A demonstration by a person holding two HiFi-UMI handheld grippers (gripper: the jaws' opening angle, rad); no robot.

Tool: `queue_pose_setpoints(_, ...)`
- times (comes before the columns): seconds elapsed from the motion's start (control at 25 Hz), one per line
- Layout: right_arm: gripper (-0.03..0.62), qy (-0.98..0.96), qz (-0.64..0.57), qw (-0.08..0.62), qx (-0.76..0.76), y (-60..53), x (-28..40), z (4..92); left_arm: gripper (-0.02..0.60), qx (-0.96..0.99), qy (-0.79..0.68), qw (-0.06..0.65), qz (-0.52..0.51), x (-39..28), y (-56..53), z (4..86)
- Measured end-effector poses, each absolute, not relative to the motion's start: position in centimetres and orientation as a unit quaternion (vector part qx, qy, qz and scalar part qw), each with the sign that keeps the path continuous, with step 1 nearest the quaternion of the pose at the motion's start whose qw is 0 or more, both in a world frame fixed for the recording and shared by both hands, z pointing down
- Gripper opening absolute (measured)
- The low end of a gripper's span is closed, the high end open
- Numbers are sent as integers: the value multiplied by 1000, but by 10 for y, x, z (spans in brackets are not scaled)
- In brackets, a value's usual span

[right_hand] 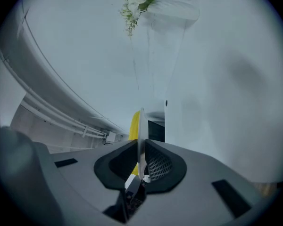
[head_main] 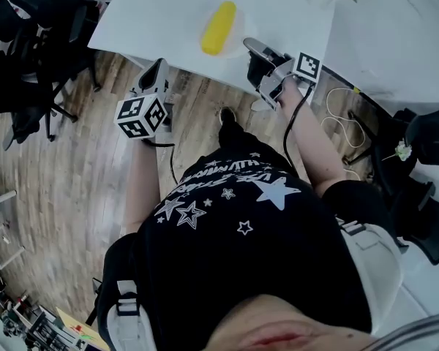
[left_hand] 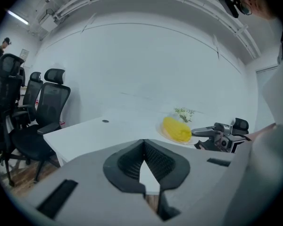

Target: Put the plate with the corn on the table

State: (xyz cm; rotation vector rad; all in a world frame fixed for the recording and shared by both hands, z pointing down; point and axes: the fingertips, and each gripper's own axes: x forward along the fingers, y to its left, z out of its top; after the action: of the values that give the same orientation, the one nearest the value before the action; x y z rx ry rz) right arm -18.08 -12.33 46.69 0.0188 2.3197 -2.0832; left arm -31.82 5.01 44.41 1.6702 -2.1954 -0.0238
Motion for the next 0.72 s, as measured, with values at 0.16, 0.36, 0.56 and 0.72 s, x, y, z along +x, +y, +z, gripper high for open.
queue_pose_setpoints(0.16,40,744,-668,14,-2,-155,-200,471,8,603,-772,203,1,-335,13,452)
queue_pose_setpoints(0.36,40,743,-669,30,-11,-191,-207,469,8,616,-760,208,10,-347,-31,455)
queue_pose_setpoints(0.56,40,744,-667,41,-22,-230,-205,471,6,634,-747,200,22,-349,-79,448)
queue_pose_setpoints(0.72,40,746,-664,47,-34,-256,-206,478,6,639,-741,203,26,-354,-111,453)
